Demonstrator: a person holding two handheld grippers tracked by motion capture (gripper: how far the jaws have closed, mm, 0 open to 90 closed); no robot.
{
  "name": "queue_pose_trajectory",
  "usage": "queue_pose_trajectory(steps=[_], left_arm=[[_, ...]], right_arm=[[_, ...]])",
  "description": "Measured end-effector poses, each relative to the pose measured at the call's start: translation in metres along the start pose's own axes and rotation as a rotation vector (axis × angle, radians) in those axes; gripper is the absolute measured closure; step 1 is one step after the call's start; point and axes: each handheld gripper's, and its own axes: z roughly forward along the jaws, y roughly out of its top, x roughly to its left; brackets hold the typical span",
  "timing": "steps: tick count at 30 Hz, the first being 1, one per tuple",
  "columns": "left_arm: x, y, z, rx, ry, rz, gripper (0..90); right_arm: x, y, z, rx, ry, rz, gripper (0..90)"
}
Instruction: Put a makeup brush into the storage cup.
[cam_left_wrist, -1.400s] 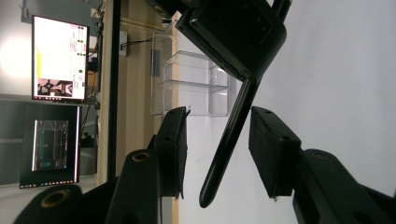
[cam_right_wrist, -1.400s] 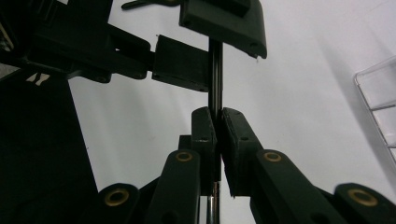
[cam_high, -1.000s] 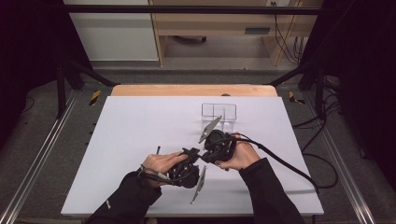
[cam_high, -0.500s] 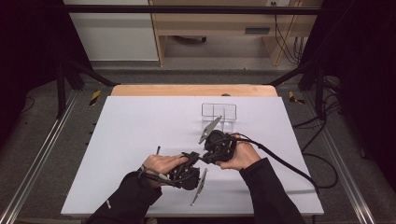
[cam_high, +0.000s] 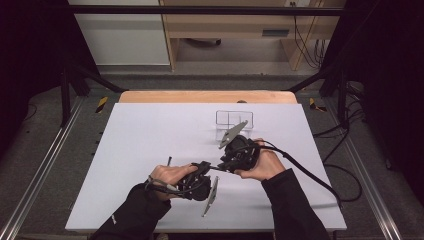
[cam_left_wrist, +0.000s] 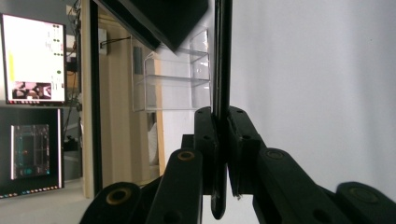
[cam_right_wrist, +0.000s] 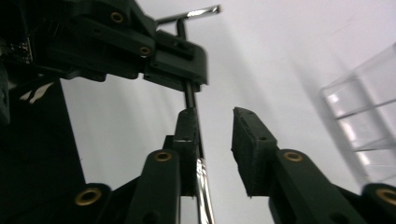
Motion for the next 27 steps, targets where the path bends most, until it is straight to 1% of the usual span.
queue_pose_trajectory(steps=[1,2,6,7,9,11,13,15,18,21,22,23,25,27], left_arm=[[0.000,-0.001,-0.001,0.001,-0.003,-0.010,82.9],[0.001,-0.003,-0.001,-0.003,-0.003,-0.023,82.9],[0.001,-0.009,-0.001,0.018,-0.010,-0.069,82.9],[0.001,-0.010,-0.002,0.016,-0.011,-0.084,82.9],[0.001,-0.013,-0.002,0.021,-0.016,-0.103,82.9],[0.000,-0.016,-0.003,0.028,-0.026,-0.143,82.9],[0.001,-0.019,-0.004,0.031,-0.035,-0.173,82.9],[0.001,-0.023,-0.006,0.028,-0.041,-0.214,82.9],[0.002,-0.030,-0.007,0.022,-0.052,-0.286,82.9],[0.002,-0.035,-0.009,0.016,-0.057,-0.340,82.9],[0.002,-0.037,-0.009,0.008,-0.059,-0.366,82.9],[0.002,-0.039,-0.010,0.012,-0.061,-0.385,82.9],[0.001,-0.043,-0.010,0.009,-0.065,-0.430,82.9],[0.000,-0.047,-0.009,-0.009,-0.068,-0.490,82.9]], right_arm=[[-0.001,-0.001,-0.004,-0.022,-0.014,0.003,67.8],[-0.002,-0.002,-0.008,-0.044,-0.025,0.008,67.2],[-0.006,-0.009,-0.021,-0.106,-0.064,0.035,60.5],[-0.007,-0.010,-0.023,-0.117,-0.077,0.040,58.9],[-0.009,-0.014,-0.026,-0.135,-0.089,0.051,55.6],[-0.011,-0.018,-0.028,-0.159,-0.105,0.067,52.7],[-0.012,-0.022,-0.029,-0.170,-0.117,0.082,49.6],[-0.013,-0.025,-0.030,-0.179,-0.127,0.093,46.4],[-0.014,-0.030,-0.031,-0.197,-0.139,0.108,41.7],[-0.015,-0.035,-0.031,-0.215,-0.159,0.120,35.8],[-0.015,-0.036,-0.030,-0.221,-0.168,0.124,33.9],[-0.015,-0.038,-0.030,-0.227,-0.178,0.128,31.6],[-0.015,-0.040,-0.030,-0.243,-0.193,0.139,27.2],[-0.015,-0.043,-0.028,-0.254,-0.214,0.154,23.2]])
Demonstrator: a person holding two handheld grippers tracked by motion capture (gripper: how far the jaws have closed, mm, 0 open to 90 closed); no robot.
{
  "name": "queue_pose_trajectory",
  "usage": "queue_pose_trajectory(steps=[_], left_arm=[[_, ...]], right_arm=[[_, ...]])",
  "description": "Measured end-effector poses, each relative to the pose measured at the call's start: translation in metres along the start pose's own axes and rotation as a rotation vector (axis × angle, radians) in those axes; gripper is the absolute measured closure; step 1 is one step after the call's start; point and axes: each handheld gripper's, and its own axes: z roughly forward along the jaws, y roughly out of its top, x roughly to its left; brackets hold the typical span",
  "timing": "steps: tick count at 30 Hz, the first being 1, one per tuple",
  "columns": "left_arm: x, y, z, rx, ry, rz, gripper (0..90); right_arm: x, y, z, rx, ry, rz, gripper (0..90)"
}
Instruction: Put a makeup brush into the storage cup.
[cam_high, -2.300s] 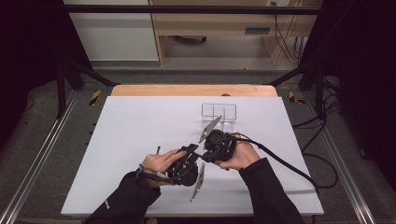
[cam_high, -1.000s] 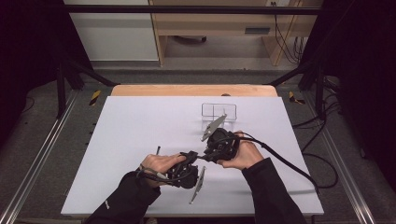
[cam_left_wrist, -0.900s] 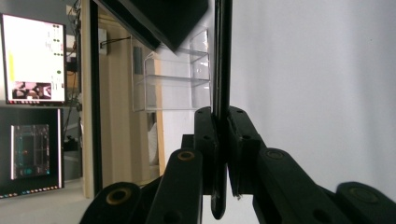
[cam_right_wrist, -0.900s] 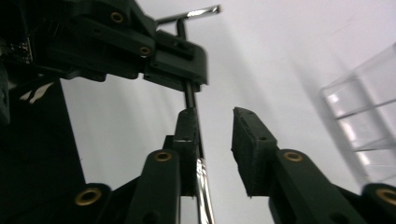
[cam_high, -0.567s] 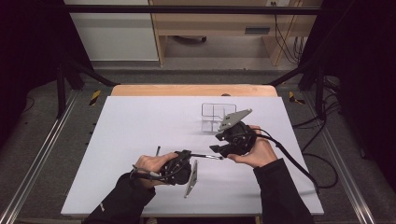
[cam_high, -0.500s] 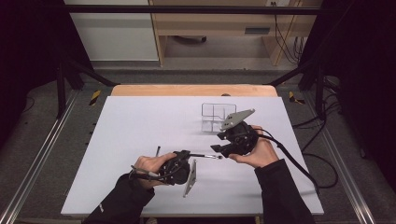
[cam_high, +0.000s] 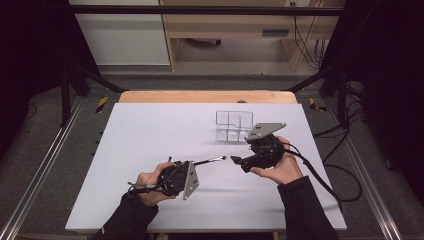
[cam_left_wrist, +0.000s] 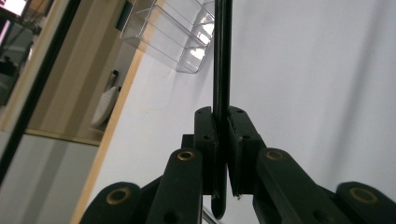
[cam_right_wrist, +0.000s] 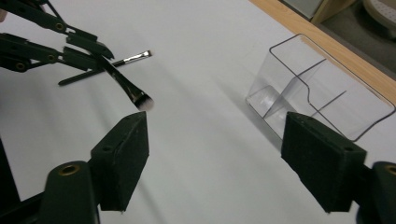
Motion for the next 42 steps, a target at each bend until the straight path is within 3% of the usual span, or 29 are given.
queue_pose_trajectory(steps=[1,2,3,10,20,28,33,42], left_arm=[[0.001,-0.002,0.000,-0.005,-0.002,-0.026,82.9],[0.001,-0.002,0.000,-0.005,-0.002,-0.026,82.9],[0.002,-0.006,-0.001,-0.017,-0.004,-0.076,82.9],[0.007,-0.015,-0.001,-0.056,-0.024,-0.230,83.0],[0.006,-0.024,0.003,-0.108,-0.049,-0.424,83.0],[0.005,-0.025,0.004,-0.145,-0.045,-0.536,83.0],[0.005,-0.025,0.006,-0.172,-0.068,-0.601,83.0],[-0.001,-0.019,0.010,-0.201,-0.068,-0.673,83.0]], right_arm=[[0.000,-0.002,0.000,-0.006,-0.007,0.005,22.0],[0.000,-0.003,0.001,-0.015,-0.013,0.015,21.2],[-0.001,-0.005,0.001,-0.023,-0.013,0.024,21.0],[-0.003,-0.015,0.002,-0.093,-0.015,0.091,17.9],[-0.001,-0.026,0.007,-0.128,-0.046,0.131,15.2],[0.003,-0.027,0.008,-0.176,-0.050,0.161,14.2],[0.006,-0.027,0.009,-0.204,-0.042,0.174,13.5],[0.011,-0.027,0.011,-0.278,-0.030,0.211,13.8]])
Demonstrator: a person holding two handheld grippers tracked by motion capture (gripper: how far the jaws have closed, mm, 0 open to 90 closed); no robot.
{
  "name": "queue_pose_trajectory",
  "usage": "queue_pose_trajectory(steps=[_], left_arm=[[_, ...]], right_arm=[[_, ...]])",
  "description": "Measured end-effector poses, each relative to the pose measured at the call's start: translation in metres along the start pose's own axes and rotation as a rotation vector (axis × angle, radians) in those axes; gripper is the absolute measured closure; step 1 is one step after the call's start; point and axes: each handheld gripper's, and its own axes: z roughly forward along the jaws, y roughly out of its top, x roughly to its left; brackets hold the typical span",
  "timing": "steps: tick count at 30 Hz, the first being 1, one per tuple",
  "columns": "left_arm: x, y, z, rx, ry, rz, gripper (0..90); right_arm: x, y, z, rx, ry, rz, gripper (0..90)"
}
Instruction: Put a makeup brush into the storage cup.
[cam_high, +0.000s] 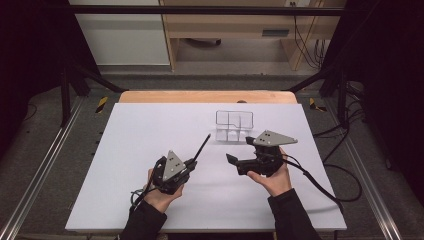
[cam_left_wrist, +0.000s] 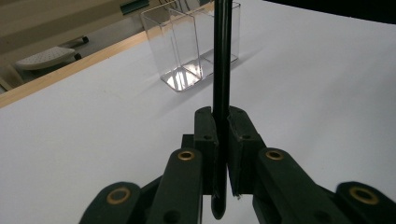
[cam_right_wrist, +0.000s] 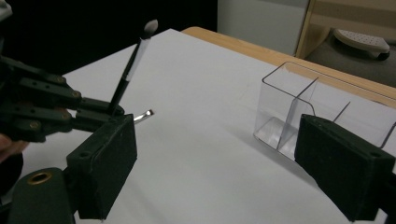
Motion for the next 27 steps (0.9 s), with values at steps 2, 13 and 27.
queue_pose_trajectory(steps=[2,13,27], left_arm=[[-0.002,0.000,0.002,-0.001,0.002,-0.011,83.0],[-0.009,0.003,0.010,-0.015,0.023,-0.094,83.0],[-0.016,0.004,0.015,-0.026,0.014,-0.138,83.0]], right_arm=[[0.000,0.000,0.001,-0.015,0.009,0.017,14.1],[0.005,-0.001,0.009,-0.037,0.044,0.059,15.7],[0.010,-0.001,0.015,-0.082,0.069,0.112,18.2]])
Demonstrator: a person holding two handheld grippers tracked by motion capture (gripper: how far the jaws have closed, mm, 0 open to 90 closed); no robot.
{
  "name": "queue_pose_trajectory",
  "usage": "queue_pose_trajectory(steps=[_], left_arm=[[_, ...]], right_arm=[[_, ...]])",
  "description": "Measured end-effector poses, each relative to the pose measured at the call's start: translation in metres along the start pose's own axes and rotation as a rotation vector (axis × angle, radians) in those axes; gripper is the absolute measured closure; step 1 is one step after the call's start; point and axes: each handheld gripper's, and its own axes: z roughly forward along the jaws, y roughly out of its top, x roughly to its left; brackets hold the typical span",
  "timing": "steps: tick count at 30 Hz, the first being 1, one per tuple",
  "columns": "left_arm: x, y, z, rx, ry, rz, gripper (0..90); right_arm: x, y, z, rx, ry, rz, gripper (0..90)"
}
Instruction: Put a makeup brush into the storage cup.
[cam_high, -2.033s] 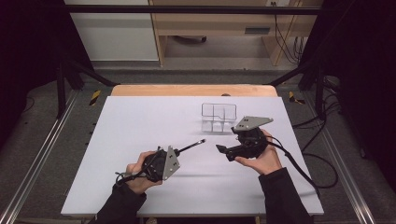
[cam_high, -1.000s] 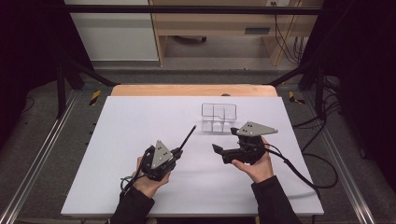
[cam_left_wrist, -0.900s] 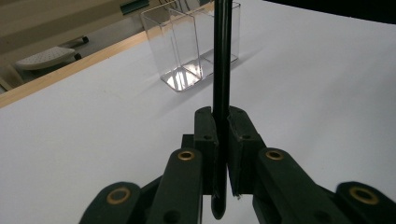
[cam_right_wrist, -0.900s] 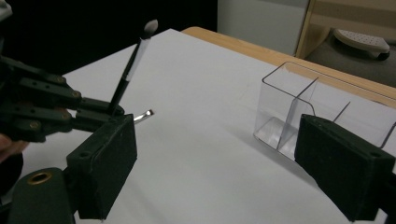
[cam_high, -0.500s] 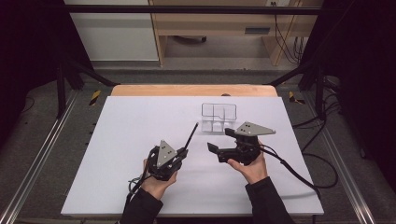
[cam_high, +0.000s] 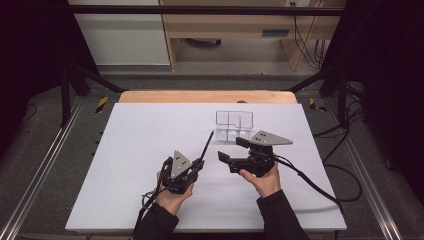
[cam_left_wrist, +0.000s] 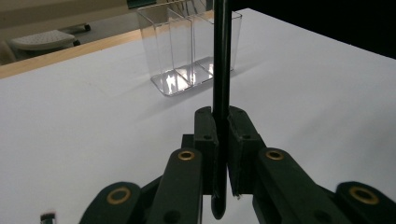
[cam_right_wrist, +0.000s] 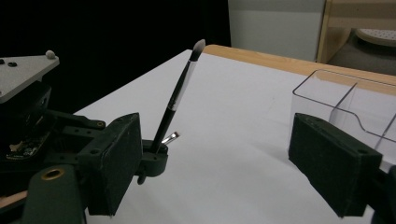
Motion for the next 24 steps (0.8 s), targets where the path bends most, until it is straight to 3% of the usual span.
queue_pose_trajectory(steps=[24], left_arm=[[-0.012,-0.002,0.008,-0.003,-0.013,-0.054,83.0]], right_arm=[[0.003,-0.011,0.022,-0.035,0.022,0.092,29.1]])
